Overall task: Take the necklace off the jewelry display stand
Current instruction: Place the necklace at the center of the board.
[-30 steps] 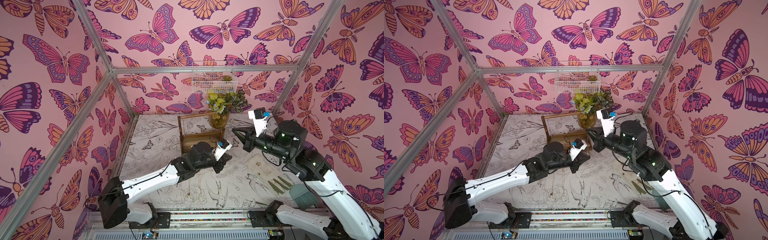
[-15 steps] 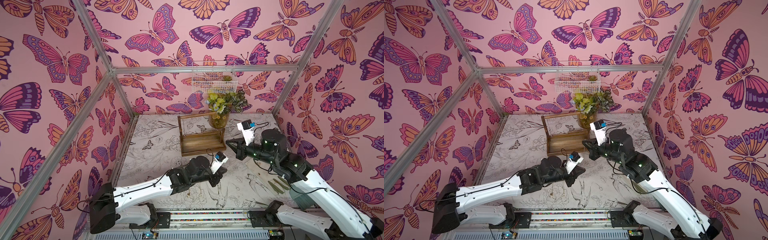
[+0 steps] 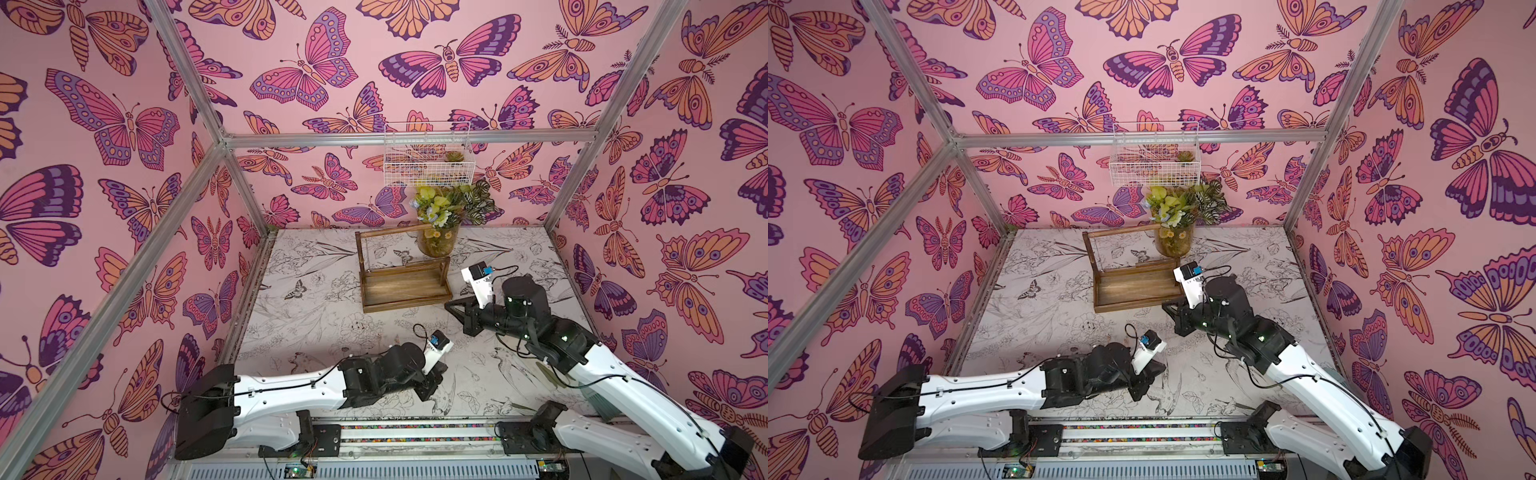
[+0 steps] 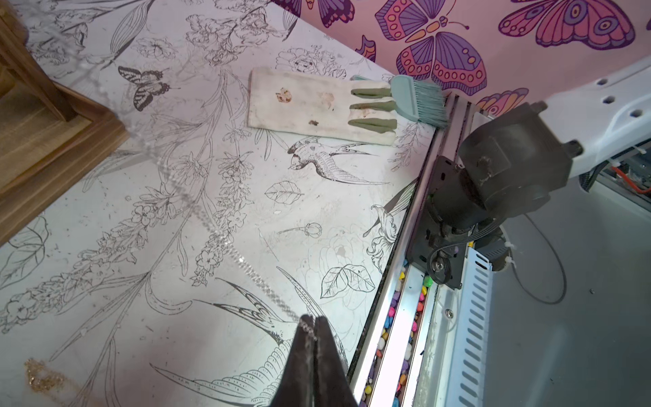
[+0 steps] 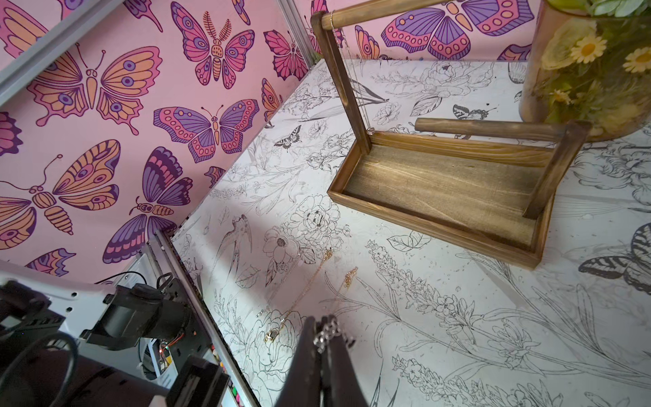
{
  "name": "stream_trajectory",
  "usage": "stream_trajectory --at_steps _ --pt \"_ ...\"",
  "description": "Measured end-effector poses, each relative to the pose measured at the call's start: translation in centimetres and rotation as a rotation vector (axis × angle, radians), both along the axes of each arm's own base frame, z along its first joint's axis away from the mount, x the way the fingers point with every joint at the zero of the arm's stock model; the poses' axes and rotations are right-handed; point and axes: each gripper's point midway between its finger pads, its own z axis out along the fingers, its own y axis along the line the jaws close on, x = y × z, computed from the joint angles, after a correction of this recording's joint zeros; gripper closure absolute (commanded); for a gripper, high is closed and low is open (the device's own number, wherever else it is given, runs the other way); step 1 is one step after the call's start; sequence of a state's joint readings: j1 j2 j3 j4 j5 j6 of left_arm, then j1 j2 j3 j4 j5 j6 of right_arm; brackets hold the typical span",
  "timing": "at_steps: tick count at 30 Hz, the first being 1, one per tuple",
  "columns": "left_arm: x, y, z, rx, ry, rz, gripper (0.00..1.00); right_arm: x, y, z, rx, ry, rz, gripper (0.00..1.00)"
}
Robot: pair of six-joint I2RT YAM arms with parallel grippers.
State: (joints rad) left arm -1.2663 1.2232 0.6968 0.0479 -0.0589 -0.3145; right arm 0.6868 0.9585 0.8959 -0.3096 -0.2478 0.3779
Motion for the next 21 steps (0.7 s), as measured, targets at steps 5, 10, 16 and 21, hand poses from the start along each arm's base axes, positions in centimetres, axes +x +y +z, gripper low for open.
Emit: stream_trajectory --at_steps 5,10,16,21 --pt "-0.5 0.7 -1.8 0.03 0.031 0.041 1.0 -0.2 0.5 -2.4 -0.013 0.038 0.013 1.0" --pt "-0.7 1.7 -3.5 0.057 0.063 0.09 1.0 -0.3 1.4 -4.8 -0.027 0.066 0.032 1.0" --pt "-0.9 2.6 -5.8 0.095 0.109 0.139 1.0 -0.5 2.6 -8.1 -0.058 0.111 0.064 1.0" --pt "-1.2 3.7 -7.7 0.132 0.141 0.17 1.0 -0.3 3.7 -9.8 -0.07 0.135 0.081 1.0"
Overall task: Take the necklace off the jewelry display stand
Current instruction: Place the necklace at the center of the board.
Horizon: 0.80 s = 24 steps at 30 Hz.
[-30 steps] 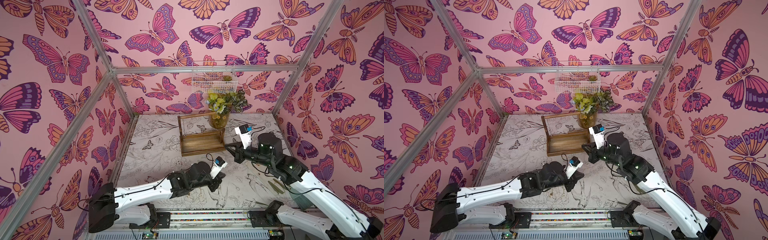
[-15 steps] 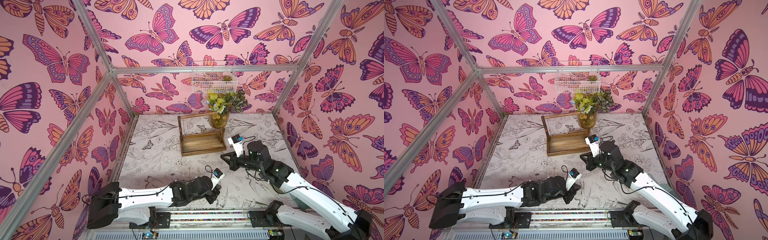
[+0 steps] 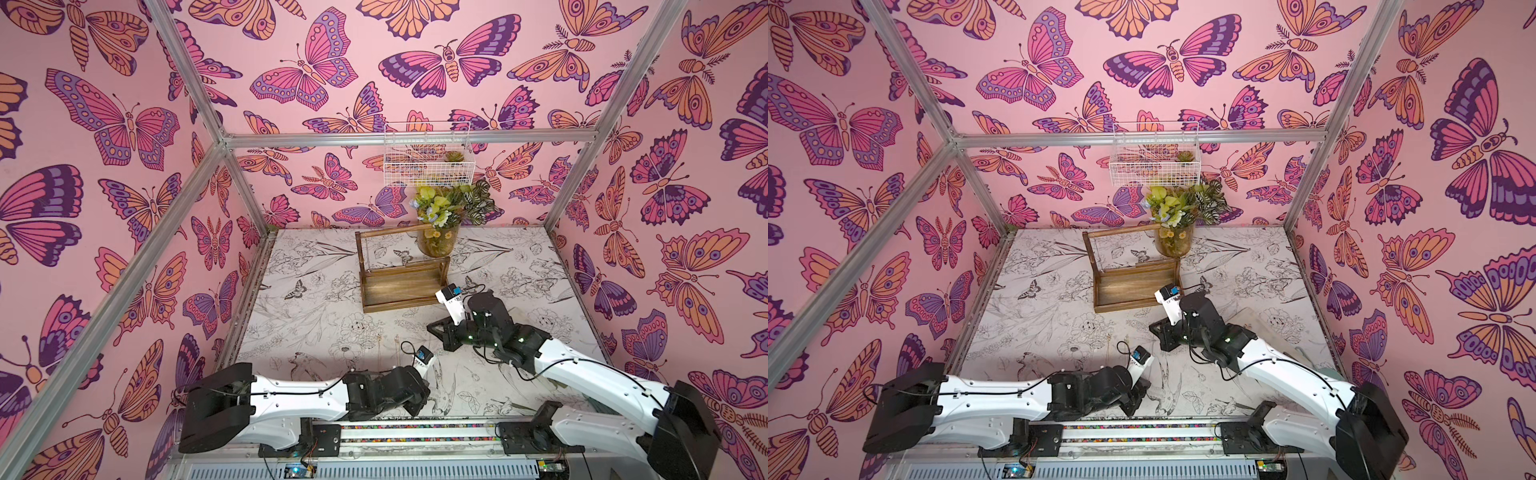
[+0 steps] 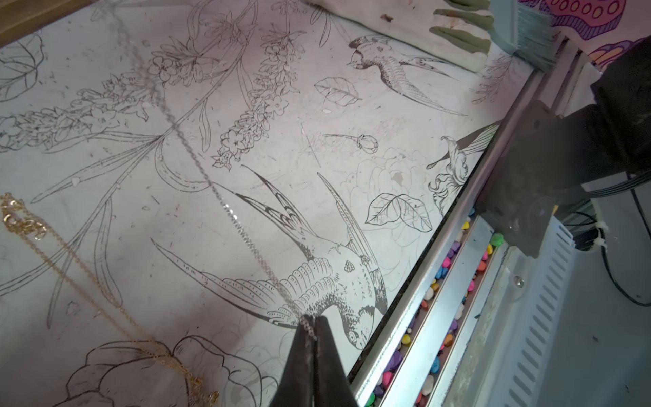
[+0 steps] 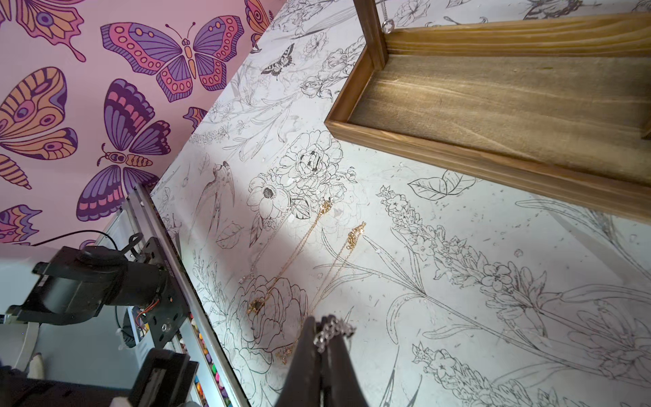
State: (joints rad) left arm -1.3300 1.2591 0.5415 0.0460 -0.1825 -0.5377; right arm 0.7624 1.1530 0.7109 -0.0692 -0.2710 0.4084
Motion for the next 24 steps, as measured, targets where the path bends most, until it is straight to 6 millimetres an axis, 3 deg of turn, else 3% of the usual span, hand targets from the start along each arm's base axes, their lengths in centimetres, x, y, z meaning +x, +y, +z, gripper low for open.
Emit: stream_trajectory --at_steps 8,16,24 --pt "0.1 0.5 -0.8 0.006 0.018 0.038 1.0 0.9 1.7 -2.2 -0.009 0.02 0.014 1.0" --pt "-0.1 1.3 -3.5 0.079 0.052 0.058 1.0 1.5 2.5 -3.7 -0.018 0.03 0.018 1.0" --pt "-0.1 1.4 -4.7 0.11 0.067 0.068 1.0 2.0 3.0 -5.7 -0.043 0.054 0.018 1.0"
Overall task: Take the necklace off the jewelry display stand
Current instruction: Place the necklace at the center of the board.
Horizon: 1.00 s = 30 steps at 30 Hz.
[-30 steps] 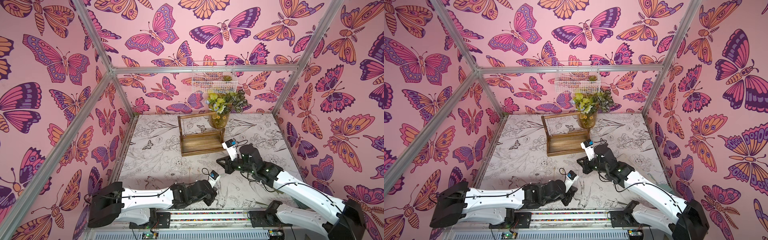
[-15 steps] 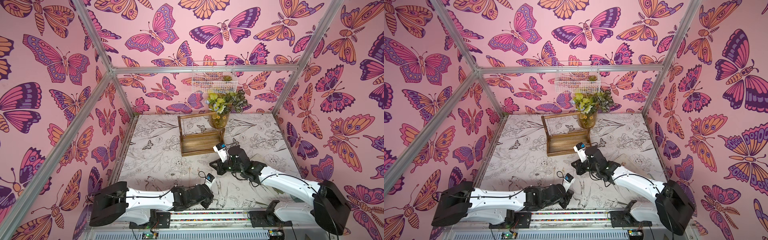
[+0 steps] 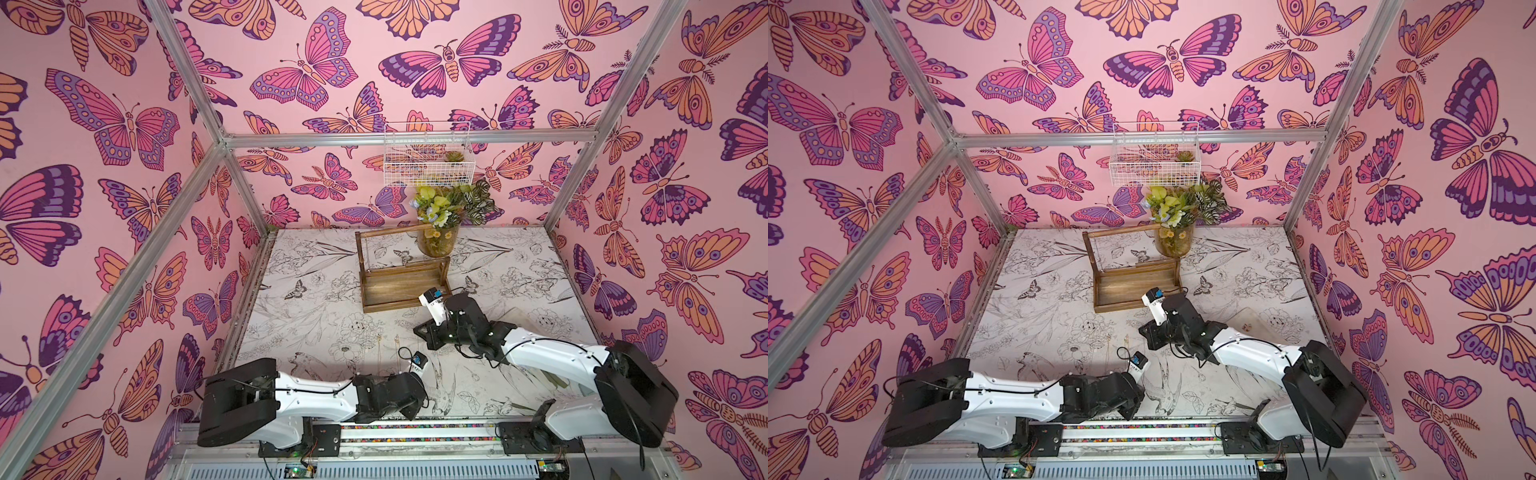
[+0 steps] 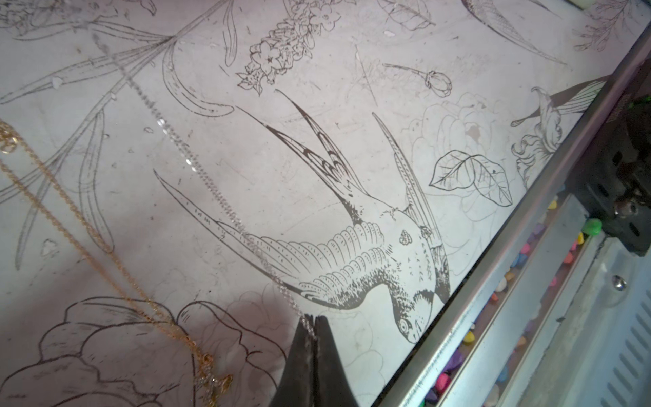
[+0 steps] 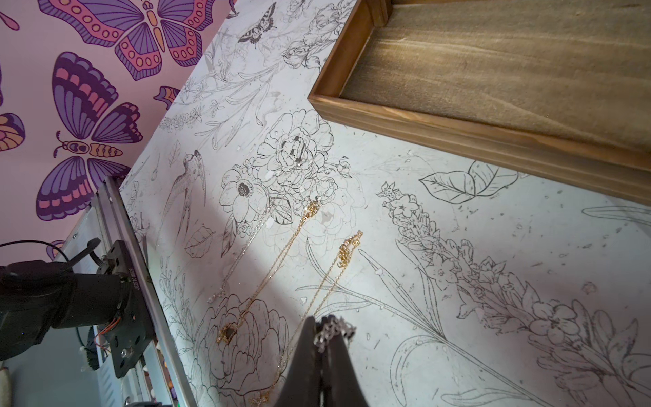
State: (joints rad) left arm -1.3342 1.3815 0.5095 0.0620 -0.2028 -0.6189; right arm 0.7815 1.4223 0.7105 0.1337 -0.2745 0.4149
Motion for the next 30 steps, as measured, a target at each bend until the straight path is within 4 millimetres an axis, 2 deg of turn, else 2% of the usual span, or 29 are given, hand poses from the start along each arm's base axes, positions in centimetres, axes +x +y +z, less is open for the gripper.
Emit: stream_trajectory --at_steps 24,30 --pt "0.1 0.1 -1.0 0.023 0.031 0.038 1.0 0.9 0.3 -6.4 -0.109 0.061 0.0 1.0" --pt "0.1 0.0 -0.9 0.022 0.035 0.044 1.0 1.3 0.1 -6.5 -0.113 0.056 -0.012 1.0"
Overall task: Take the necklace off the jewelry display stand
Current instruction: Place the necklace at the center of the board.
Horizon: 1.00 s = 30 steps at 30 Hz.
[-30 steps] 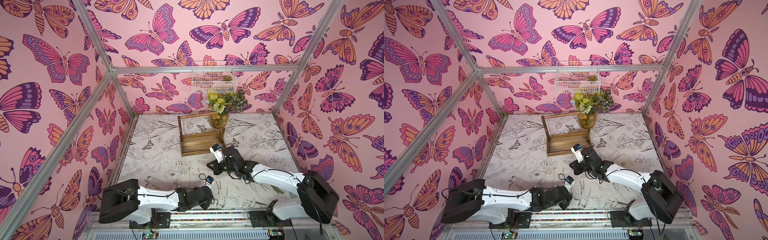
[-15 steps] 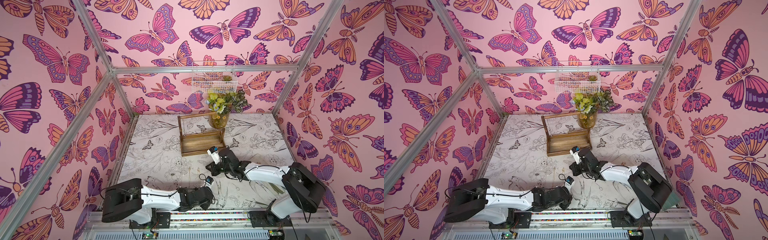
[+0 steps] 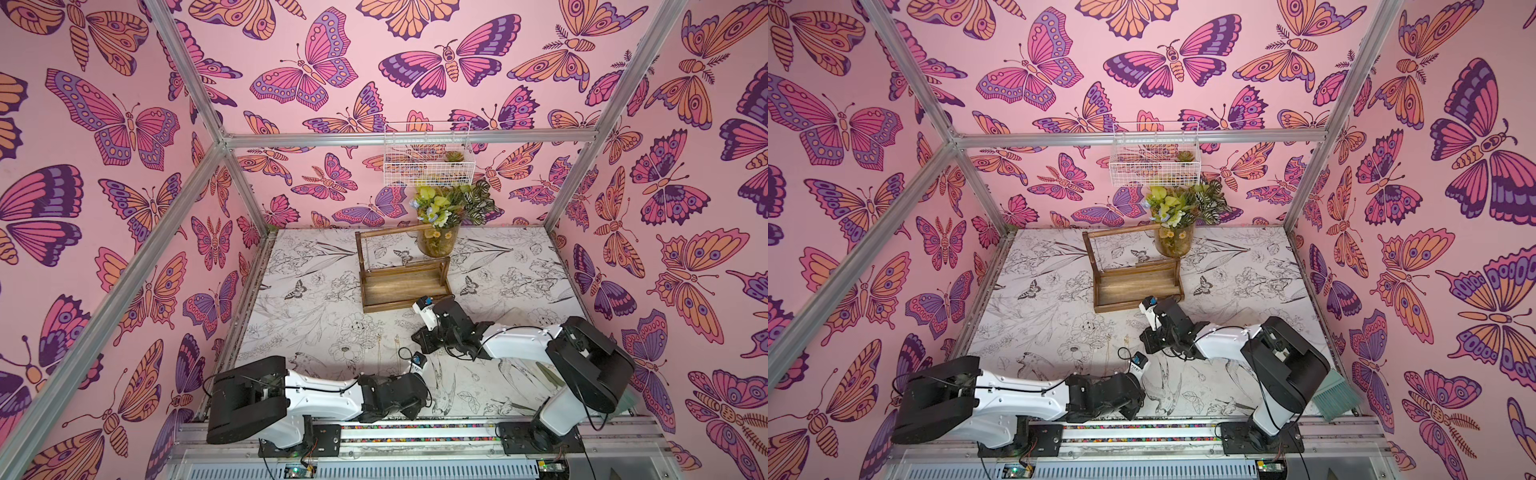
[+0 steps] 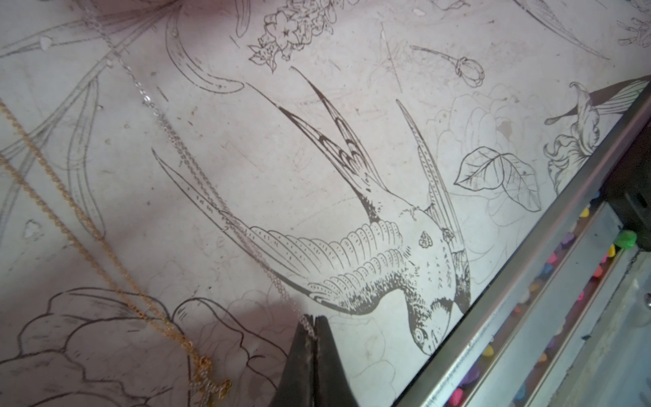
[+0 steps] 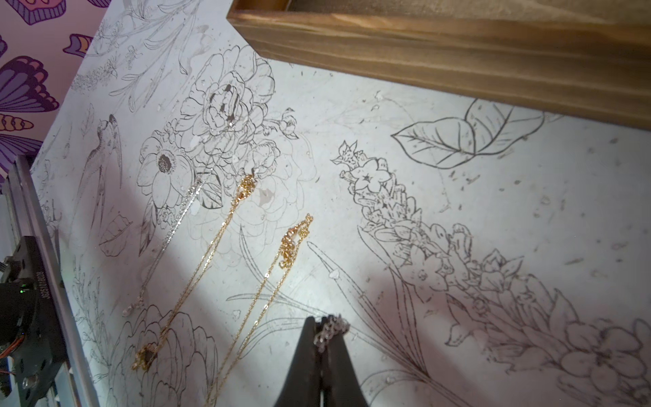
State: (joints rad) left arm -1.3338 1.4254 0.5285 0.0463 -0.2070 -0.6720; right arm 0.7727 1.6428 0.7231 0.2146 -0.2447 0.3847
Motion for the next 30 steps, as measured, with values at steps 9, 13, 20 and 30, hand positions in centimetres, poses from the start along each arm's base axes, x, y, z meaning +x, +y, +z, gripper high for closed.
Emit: stream_trajectory --at_steps 9,13,20,30 --pt "0.0 0.1 -0.4 0.019 0.008 0.005 1.0 1.0 0.2 -0.4 -0.01 -0.008 -0.001 1.0" --pt "0.0 0.0 -0.3 0.02 0.011 0.008 1.0 1.0 0.2 -0.9 -0.019 0.0 -0.001 1.0" --pt "0.0 -0.1 -0.3 0.019 0.015 0.014 1.0 0.9 0.1 -1.3 -0.027 0.008 -0.001 1.0" --pt "0.0 0.1 -0.4 0.027 0.019 0.018 1.0 0.9 -0.1 -2.0 -0.043 0.016 -0.008 0.91"
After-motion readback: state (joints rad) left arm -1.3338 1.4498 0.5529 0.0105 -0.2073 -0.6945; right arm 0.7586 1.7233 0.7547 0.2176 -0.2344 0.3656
